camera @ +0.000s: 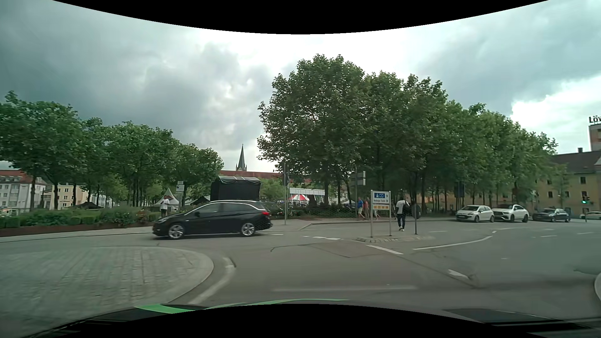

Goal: Follow the waypoints while adhering to traffic rules and regulations

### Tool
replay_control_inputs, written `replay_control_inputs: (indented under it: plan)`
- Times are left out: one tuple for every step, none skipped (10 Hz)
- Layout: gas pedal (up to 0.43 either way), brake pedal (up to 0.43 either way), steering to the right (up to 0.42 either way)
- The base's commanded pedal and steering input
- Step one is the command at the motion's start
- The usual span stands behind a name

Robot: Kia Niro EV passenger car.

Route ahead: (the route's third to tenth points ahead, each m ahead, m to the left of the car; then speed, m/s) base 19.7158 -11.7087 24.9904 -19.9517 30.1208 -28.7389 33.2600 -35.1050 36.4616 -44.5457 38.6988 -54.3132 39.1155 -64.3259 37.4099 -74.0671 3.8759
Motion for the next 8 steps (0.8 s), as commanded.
replay_control_inputs:
  plan:
    - [0.110, 0.000, 0.297]
    - [0.118, 0.000, 0.319]
    - [0.130, 0.000, 0.342]
    - [0.130, 0.000, 0.360]
    - [0.130, 0.000, 0.379]
    - [0.130, 0.000, 0.398]
    - [0.130, 0.000, 0.414]
    - [0.138, 0.000, 0.422]
